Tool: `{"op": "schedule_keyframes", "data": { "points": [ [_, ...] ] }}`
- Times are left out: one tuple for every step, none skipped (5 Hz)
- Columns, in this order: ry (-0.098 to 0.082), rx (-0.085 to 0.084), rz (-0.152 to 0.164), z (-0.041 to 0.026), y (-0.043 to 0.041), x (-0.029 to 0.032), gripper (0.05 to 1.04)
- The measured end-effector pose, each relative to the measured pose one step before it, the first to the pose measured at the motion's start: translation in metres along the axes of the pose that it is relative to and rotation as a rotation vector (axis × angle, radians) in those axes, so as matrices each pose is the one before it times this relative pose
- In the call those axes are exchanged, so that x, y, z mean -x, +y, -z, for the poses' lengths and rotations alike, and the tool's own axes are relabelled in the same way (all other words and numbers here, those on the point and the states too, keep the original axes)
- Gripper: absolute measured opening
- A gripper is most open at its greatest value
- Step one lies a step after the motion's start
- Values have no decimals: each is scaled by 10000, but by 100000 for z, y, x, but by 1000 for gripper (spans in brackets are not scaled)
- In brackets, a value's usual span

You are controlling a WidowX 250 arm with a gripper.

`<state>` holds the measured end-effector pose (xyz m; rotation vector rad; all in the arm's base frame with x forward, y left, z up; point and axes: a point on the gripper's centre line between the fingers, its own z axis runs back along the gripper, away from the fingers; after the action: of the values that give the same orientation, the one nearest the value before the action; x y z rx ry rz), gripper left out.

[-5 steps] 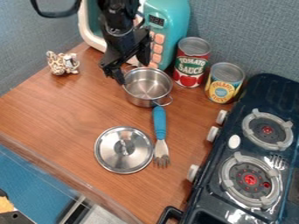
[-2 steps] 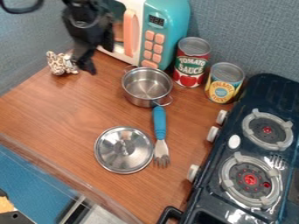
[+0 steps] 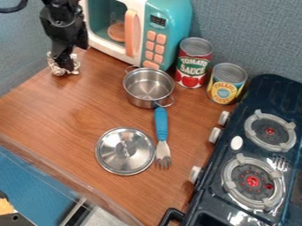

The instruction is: Move the object to the bottom middle of the table

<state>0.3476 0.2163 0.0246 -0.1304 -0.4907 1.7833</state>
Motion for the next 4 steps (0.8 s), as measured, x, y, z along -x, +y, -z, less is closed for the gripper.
{"op": "schedule_keyframes", "data": {
  "points": [
    [-170, -488, -745, 2141, -336, -1362, 1001],
    [-172, -272, -488, 1563, -387, -1083, 1001],
    [-204, -56, -224, 894, -619, -707, 1001],
    [-167, -108, 103, 711, -12, 204, 967]
  ]
}}
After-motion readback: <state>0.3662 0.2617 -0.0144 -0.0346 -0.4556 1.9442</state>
